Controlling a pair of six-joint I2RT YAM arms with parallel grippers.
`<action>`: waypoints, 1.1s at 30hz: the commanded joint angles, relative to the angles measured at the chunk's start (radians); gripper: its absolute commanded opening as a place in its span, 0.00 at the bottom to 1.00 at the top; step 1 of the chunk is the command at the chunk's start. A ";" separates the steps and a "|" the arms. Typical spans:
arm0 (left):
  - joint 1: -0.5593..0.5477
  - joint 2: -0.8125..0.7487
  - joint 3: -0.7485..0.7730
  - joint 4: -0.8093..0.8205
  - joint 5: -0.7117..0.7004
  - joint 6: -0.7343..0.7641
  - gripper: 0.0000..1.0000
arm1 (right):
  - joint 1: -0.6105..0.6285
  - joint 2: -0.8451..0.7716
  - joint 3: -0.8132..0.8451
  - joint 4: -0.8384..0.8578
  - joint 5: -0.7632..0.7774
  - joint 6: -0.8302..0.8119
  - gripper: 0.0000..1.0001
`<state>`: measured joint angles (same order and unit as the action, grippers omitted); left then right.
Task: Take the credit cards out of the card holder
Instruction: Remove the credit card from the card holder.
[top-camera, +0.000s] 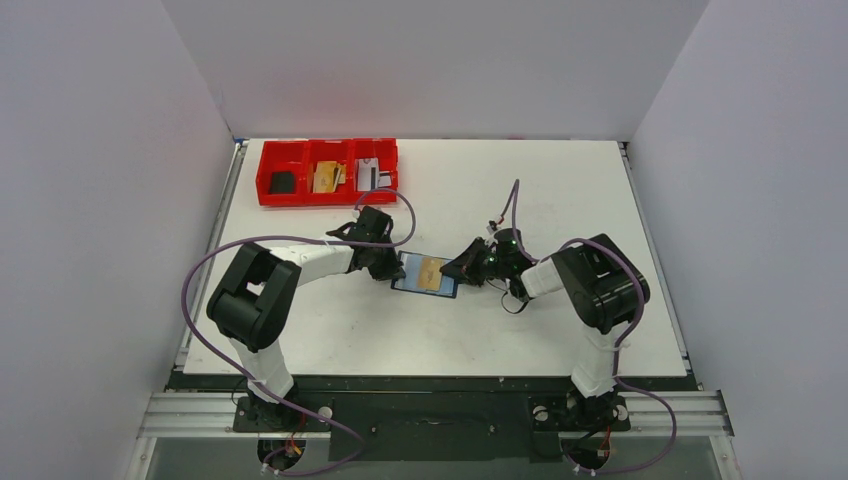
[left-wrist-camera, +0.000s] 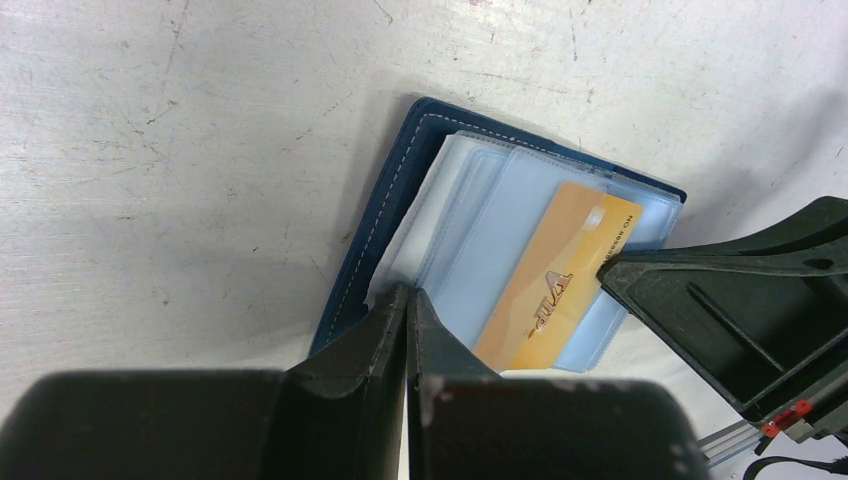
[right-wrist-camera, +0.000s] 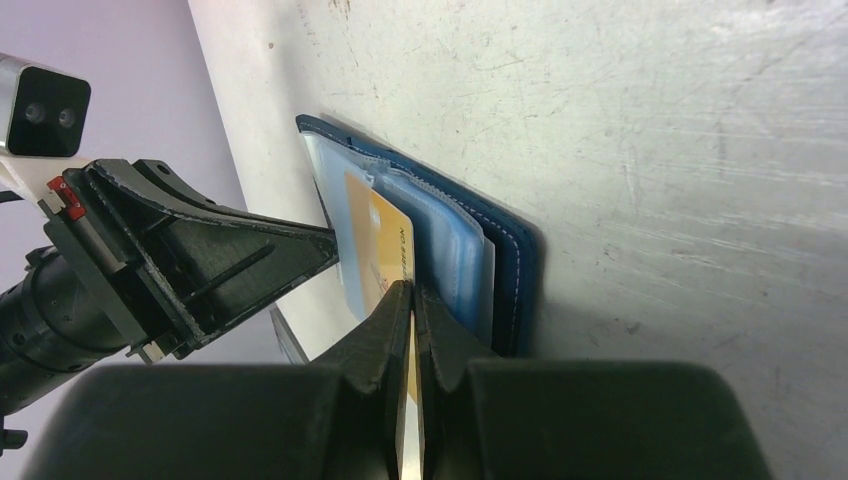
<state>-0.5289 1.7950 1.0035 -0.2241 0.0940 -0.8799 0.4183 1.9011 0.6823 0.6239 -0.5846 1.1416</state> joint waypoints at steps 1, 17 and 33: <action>-0.003 0.061 -0.043 -0.126 -0.071 0.030 0.00 | -0.016 -0.045 -0.021 -0.035 0.027 -0.044 0.00; -0.003 0.064 -0.043 -0.120 -0.072 0.028 0.00 | -0.037 -0.082 -0.048 -0.059 0.023 -0.066 0.00; -0.003 0.058 -0.043 -0.113 -0.068 0.023 0.00 | -0.055 -0.131 -0.077 -0.082 0.026 -0.077 0.00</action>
<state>-0.5289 1.7950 1.0035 -0.2237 0.0940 -0.8803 0.3733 1.8076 0.6209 0.5644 -0.5880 1.1057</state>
